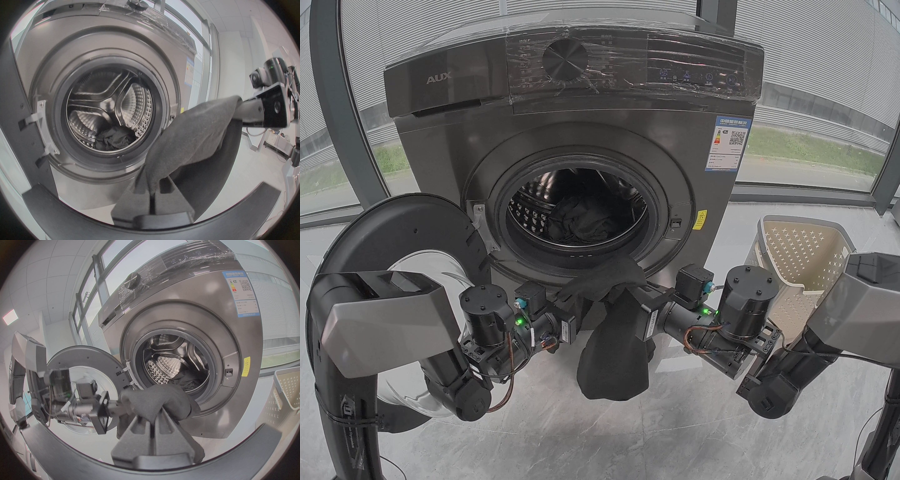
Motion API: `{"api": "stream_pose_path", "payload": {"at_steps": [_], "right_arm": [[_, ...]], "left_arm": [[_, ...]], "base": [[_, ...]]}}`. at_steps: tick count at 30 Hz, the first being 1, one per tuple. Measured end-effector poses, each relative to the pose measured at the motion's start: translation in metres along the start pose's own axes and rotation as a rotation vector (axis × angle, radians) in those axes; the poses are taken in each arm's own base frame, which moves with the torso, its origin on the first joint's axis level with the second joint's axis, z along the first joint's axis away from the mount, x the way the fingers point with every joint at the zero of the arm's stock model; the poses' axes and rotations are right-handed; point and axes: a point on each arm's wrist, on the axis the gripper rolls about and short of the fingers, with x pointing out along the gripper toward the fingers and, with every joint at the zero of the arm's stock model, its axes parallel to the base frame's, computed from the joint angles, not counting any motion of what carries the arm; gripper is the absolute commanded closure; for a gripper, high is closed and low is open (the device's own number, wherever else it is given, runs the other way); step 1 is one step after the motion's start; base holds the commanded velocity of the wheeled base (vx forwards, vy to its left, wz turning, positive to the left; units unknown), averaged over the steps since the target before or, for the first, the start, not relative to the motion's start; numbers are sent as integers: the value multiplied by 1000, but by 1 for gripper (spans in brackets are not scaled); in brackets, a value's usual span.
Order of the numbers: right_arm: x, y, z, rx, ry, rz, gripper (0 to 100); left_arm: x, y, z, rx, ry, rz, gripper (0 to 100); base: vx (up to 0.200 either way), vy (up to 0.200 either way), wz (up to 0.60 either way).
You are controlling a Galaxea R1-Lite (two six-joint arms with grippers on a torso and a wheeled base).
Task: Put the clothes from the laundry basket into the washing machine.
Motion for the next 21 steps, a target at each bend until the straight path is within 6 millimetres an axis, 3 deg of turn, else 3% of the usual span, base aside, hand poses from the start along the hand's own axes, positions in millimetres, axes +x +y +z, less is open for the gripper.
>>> {"api": "stream_pose_path", "payload": {"at_steps": [5, 6, 14, 16, 17, 21], "right_arm": [[0, -1, -9, -1, 25, -1, 100], [-1, -1, -10, -1, 29, 0, 0], [-2, 1, -25, -2, 79, 3, 0], [-5, 1, -35, -4, 119, 3, 0], [-11, 0, -49, -10, 178, -1, 0], [-14, 0, -61, -15, 226, -2, 0]], "left_arm": [[-6, -3, 29, -5, -77, -6, 100], [-8, -3, 34, -5, -90, -7, 100], [-22, -4, 78, -4, -210, 7, 100], [-27, -5, 90, -4, -245, 7, 100], [-33, -7, 104, -4, -285, 7, 100], [-38, -10, 115, -3, -318, 1, 100]], "base": [[0, 0, 0], [0, 0, 0], [0, 0, 0], [0, 0, 0], [0, 0, 0], [0, 0, 0]]}}
